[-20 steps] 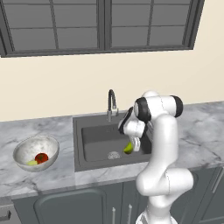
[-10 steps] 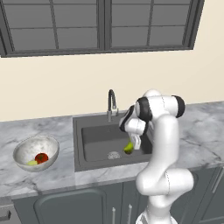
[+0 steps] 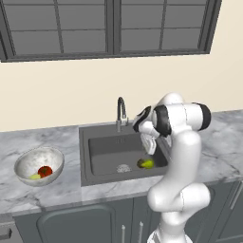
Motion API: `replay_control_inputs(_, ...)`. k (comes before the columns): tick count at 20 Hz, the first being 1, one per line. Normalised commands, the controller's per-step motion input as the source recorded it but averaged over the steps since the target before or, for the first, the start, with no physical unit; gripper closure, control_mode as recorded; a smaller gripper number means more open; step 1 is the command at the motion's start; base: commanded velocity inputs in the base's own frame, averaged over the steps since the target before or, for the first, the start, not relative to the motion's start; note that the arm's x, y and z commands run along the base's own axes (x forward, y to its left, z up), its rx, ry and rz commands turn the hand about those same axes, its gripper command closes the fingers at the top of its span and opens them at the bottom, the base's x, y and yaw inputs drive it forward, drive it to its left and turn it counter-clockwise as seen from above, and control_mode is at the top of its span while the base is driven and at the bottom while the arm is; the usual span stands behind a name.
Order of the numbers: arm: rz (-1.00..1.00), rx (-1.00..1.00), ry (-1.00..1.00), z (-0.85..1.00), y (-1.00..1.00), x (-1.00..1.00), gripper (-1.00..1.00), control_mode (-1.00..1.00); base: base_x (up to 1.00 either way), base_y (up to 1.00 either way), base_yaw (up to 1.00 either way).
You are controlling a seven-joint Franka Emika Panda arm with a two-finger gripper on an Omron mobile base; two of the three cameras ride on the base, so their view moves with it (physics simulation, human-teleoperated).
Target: There is a mixed pile of frozen fruits and vegetables on the counter. Locate all the frozen vegetables and place the items in a bowl on the counter. Take all the frozen fruits and defrost them in a running sink.
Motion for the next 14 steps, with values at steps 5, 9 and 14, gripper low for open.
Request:
replay_control_inputs(5, 0.00, 0.01, 0.06, 0.73, 0.00, -0.05, -1.00, -1.00, 0.00, 0.00, 0.00)
replay_control_inputs(9, 0.01, -0.10, 0.12, 0.83, -0.06, -0.06, -1.00, -1.00, 0.00, 0.00, 0.00)
replay_control_inputs(14, -0.17, 0.00, 0.10, 0.54, -0.38, -0.31, -1.00, -1.00, 0.00, 0.00, 0.00)
